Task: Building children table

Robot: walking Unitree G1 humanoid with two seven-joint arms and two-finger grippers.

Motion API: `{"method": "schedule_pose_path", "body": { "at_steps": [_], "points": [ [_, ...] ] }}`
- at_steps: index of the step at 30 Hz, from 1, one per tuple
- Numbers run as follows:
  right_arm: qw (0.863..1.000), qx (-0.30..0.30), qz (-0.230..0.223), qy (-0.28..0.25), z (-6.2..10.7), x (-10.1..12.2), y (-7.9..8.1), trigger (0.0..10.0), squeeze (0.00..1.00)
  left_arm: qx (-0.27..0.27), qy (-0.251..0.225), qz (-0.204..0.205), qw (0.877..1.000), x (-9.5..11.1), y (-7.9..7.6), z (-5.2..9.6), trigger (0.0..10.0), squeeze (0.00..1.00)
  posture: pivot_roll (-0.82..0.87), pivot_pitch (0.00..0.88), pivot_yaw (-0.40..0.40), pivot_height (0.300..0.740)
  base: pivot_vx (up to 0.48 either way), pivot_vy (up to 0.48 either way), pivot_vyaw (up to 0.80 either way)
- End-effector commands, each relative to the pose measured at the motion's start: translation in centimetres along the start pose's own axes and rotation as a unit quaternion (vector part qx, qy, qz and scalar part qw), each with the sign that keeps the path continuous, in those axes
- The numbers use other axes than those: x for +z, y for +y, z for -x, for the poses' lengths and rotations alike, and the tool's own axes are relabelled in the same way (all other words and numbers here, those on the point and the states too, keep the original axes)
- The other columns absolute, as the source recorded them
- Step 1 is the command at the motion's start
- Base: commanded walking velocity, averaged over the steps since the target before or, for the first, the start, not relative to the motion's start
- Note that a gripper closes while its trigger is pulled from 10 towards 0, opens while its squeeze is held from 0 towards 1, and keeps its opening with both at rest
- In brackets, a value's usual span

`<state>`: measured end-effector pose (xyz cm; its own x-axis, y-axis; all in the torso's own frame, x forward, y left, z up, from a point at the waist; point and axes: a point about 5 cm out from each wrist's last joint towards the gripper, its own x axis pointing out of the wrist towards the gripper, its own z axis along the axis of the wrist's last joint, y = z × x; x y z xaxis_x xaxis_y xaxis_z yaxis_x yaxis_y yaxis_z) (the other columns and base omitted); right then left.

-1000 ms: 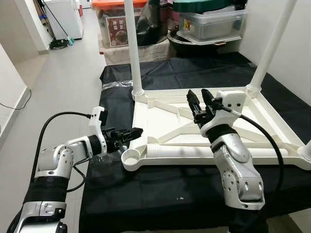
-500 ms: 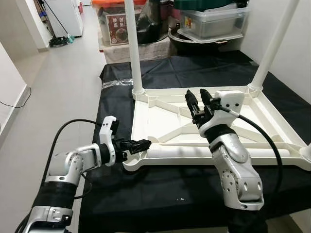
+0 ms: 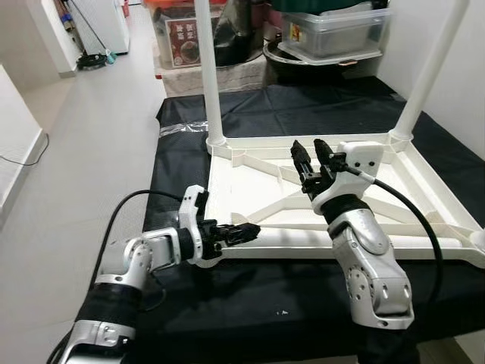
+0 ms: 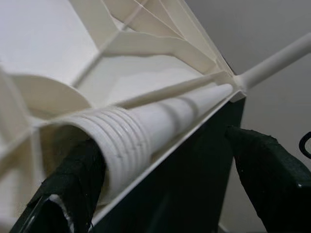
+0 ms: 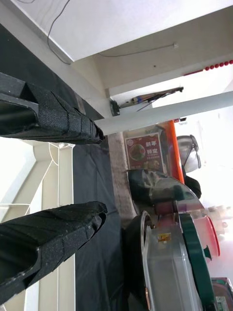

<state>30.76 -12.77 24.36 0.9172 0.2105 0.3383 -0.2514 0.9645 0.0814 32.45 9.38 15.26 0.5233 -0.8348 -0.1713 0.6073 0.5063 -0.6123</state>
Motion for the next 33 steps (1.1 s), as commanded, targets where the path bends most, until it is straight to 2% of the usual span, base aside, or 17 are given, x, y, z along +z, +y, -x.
{"method": "schedule_pose_path", "body": {
  "at_steps": [1, 6, 14, 15, 18, 19, 33],
  "points": [
    [1.000, -0.001, -0.005, 0.002, 0.3, 0.0, -0.1, 10.0, 0.00, -0.004, 0.005, -0.007, 1.000, 0.1, -0.3, -0.4, 10.0, 0.00, 0.05, 0.101, 0.015, 0.740, 0.000, 0.000, 0.00],
    [1.000, -0.004, -0.003, 0.003, 0.4, 0.0, -0.2, 10.0, 0.00, -0.016, 0.007, 0.001, 1.000, -0.3, -0.8, -1.1, 10.0, 0.00, 0.05, 0.101, 0.019, 0.740, 0.000, 0.000, 0.00],
    [1.000, -0.005, -0.004, 0.003, 0.3, 0.0, -0.1, 10.0, 0.00, -0.024, 0.001, 0.007, 1.000, -0.1, -1.0, -1.3, 10.0, 0.00, 0.06, 0.099, 0.020, 0.740, 0.000, 0.000, 0.00],
    [1.000, -0.005, -0.004, 0.003, 0.3, 0.0, -0.1, 10.0, 0.00, -0.045, -0.016, 0.016, 0.999, 0.4, -1.5, -1.2, 0.0, 0.00, 0.06, 0.097, 0.018, 0.740, 0.000, 0.000, 0.00],
    [1.000, -0.005, -0.004, 0.003, 0.3, 0.0, -0.1, 10.0, 0.00, -0.061, -0.029, 0.023, 0.997, 0.7, -1.8, -1.0, 0.0, 0.00, 0.06, 0.097, 0.018, 0.740, 0.000, 0.000, 0.00],
    [1.000, -0.005, -0.004, 0.002, 0.2, 0.0, -0.1, 10.0, 0.00, -0.087, -0.048, 0.025, 0.995, 1.5, -2.4, -0.5, 0.0, 0.00, 0.06, 0.098, 0.019, 0.740, 0.000, 0.000, 0.00],
    [1.000, -0.003, -0.004, -0.002, -0.1, 0.1, 0.0, 10.0, 0.00, -0.074, -0.045, 0.027, 0.996, 0.9, -1.8, 0.4, 0.0, 0.00, 0.06, 0.091, 0.013, 0.740, 0.000, 0.000, 0.00]
  ]
}}
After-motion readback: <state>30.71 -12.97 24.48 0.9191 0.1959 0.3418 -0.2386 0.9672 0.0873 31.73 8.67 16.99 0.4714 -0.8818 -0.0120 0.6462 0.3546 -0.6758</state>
